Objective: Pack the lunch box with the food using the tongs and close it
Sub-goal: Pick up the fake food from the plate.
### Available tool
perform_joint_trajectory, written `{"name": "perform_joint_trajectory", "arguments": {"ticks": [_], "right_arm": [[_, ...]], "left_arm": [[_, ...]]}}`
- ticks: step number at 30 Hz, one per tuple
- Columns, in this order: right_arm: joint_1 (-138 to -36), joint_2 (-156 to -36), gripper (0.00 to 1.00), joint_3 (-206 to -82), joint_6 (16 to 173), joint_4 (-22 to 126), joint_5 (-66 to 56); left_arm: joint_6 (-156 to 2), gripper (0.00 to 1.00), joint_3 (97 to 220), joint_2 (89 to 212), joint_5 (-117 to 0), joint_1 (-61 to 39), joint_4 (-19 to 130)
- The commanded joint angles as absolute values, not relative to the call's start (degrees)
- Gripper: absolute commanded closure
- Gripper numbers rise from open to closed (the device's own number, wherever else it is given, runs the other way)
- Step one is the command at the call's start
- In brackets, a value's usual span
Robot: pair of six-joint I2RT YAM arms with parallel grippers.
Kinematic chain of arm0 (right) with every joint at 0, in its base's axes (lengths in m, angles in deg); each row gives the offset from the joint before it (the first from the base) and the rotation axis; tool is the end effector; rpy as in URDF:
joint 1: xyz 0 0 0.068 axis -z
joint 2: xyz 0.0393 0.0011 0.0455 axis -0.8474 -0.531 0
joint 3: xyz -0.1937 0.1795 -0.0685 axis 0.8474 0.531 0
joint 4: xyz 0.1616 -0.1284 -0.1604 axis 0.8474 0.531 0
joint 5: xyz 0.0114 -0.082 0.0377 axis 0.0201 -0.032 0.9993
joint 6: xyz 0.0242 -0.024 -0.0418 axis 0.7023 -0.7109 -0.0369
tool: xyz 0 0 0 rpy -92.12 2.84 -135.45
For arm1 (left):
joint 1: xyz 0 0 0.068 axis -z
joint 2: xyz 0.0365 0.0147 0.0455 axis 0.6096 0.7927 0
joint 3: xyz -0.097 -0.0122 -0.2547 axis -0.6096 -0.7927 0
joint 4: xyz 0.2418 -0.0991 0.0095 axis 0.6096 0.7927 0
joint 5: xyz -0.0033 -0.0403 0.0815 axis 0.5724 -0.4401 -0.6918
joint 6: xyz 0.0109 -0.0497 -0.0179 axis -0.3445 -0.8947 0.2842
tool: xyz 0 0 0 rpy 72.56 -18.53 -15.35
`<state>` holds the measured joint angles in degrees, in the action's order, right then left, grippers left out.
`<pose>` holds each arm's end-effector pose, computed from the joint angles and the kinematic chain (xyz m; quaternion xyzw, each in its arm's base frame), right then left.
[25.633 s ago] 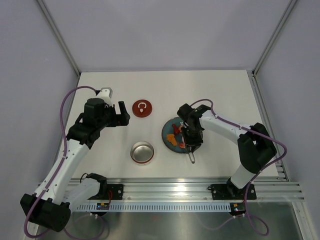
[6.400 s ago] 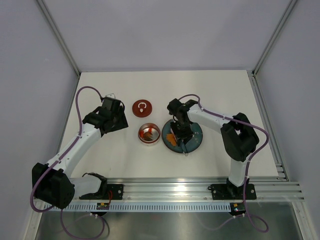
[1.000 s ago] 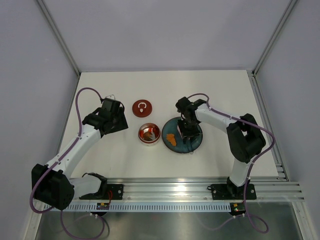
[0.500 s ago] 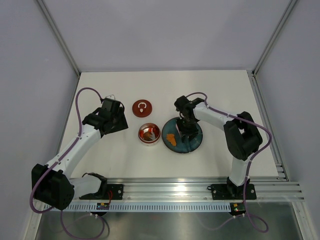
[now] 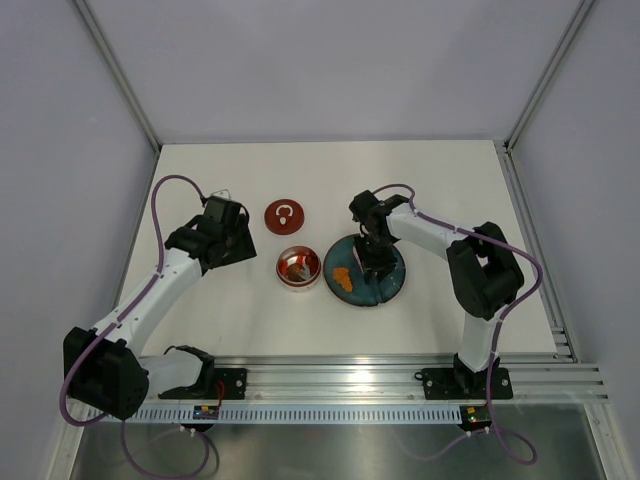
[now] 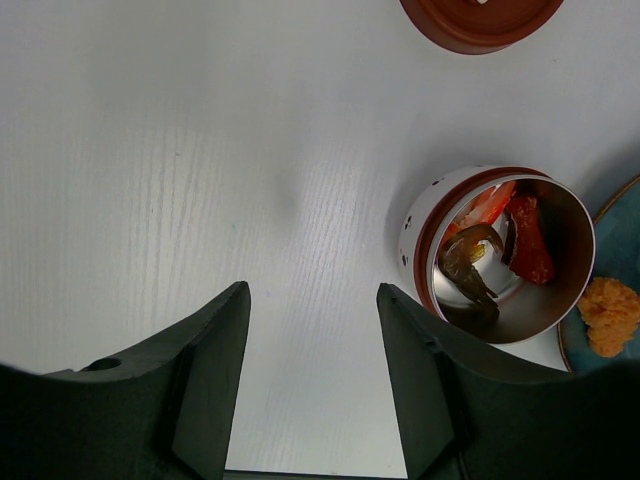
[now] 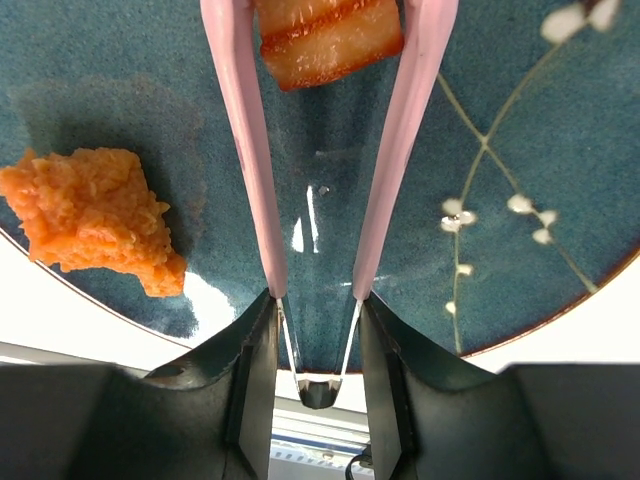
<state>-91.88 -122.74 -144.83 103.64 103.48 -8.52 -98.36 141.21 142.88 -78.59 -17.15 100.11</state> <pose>0.2916 0.1993 0.1807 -0.1576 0.9853 0.0557 0.0360 0.2233 -0.0754 0.2709 -0.1328 0.9413 -0.0444 0.3072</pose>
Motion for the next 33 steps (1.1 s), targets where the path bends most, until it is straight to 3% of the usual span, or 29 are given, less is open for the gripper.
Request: {"name": "perform_joint_trajectory", "arguments": {"ticks": [1, 8, 19, 33], "right_arm": [[-91.33, -118.93, 0.71, -146.26, 103.27, 105.23, -8.88], [-91.33, -115.32, 0.80, -145.47, 103.80, 107.17, -9.41], [-91.85, -109.53, 0.82, -146.61, 105.12, 110.86, -9.23], [-104.49, -115.04, 0.82, -158.73, 107.49, 114.20, -10.29]], "left_arm": [[-97.98, 0.43, 142.59, 143.38, -77.81, -17.25, 97.64], [-97.89, 0.43, 142.94, 143.73, -77.46, -17.25, 97.38], [-98.24, 0.43, 142.59, 143.64, -77.02, -17.25, 97.11], [-99.03, 0.43, 141.97, 142.07, -77.89, -17.25, 97.11]]}}
